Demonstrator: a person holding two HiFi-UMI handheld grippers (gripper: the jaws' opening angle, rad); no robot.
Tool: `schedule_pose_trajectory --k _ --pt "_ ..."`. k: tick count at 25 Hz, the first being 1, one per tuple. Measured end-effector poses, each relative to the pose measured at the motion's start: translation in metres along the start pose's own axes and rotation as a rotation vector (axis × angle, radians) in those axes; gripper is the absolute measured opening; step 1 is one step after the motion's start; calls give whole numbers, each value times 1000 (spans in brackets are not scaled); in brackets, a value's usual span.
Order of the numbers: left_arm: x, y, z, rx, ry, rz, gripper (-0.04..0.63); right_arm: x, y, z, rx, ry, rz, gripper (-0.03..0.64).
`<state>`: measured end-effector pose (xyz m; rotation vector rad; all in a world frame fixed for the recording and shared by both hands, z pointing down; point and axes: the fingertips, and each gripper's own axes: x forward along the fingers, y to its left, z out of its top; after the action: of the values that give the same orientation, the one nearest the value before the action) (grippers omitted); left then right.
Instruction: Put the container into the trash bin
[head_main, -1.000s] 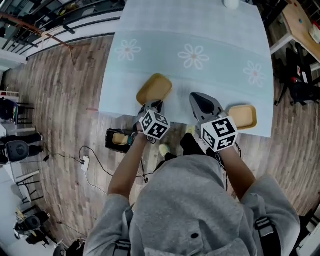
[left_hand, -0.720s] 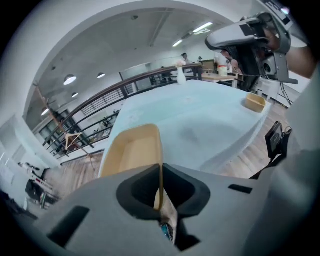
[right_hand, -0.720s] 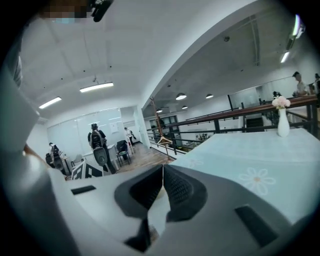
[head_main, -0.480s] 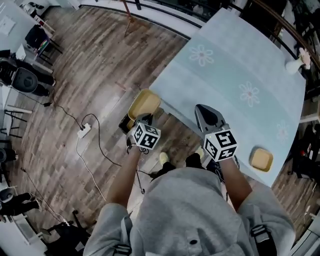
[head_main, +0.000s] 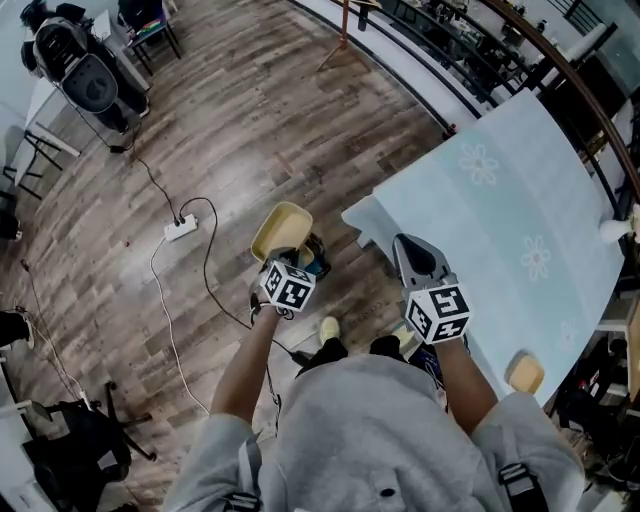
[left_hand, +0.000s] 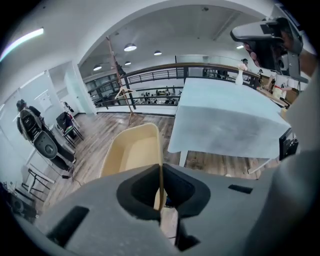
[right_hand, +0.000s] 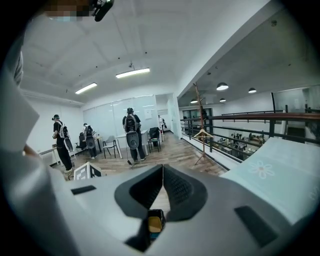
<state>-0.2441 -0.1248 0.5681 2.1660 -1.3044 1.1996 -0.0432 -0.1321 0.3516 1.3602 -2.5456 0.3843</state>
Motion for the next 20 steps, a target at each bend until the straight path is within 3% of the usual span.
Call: schedule_pose_trajectory --k 6,13,20 --pt "8 15 -34 -83 37 -6 32 26 26 -9 -17 63 39 26" --pt "36 13 -69 -216 85 -43 32 46 37 -48 -13 169 61 26" --pt "72 8 -90 -259 116 -42 32 51 38 -97 10 268 76 26"
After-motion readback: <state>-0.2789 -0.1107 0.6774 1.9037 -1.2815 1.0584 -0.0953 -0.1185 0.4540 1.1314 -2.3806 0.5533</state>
